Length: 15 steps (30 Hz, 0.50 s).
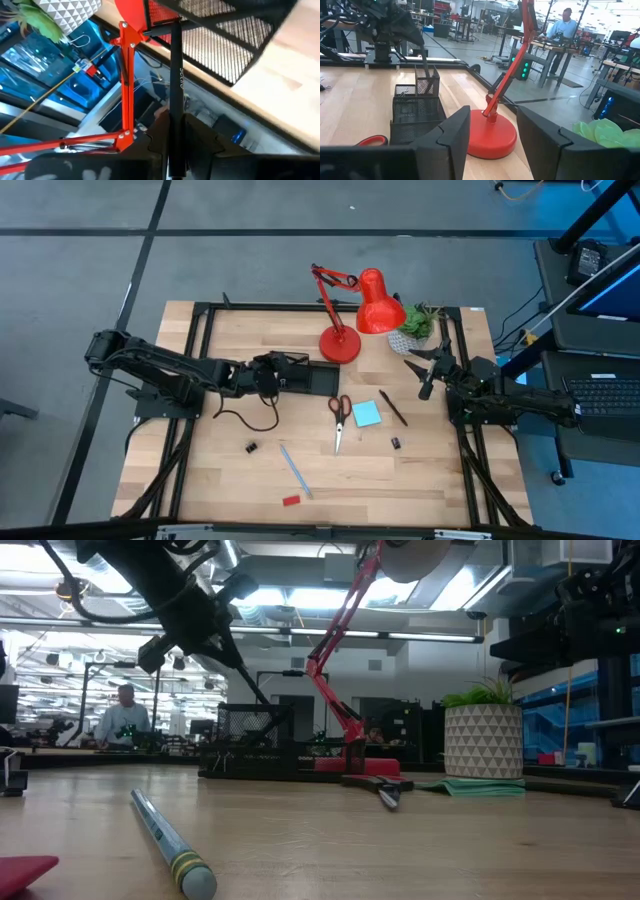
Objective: Pick and place office supplies into organizer
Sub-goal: Put the left black pen into the black desk organizer
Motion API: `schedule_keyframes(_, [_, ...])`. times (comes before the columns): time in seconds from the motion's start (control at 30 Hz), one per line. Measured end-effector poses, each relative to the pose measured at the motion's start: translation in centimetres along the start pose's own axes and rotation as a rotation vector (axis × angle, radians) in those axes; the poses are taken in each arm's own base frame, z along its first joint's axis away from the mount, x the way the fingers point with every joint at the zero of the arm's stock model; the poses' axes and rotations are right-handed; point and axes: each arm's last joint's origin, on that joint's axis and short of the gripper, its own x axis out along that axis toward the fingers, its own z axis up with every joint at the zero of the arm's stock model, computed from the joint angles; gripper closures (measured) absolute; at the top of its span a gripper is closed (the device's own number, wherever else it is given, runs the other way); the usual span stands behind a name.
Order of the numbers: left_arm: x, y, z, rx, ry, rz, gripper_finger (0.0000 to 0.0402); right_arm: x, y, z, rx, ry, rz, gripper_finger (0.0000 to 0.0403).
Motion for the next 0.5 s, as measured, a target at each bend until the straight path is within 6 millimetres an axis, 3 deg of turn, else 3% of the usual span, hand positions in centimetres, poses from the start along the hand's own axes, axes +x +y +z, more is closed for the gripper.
schedule_keyframes(0.33, [0.2,0.0,0.0,-0.064,-0.044,-0.007,0.0358,0.0,0.0,0.0,0.000,0.000,0.000,0.0237])
schedule_keyframes(0.5, [1.4,-0.3,0.5,-0.048,-0.052,-0.048,0.0357,0.0,0.0,0.0,0.000,0.000,0.000,0.0237])
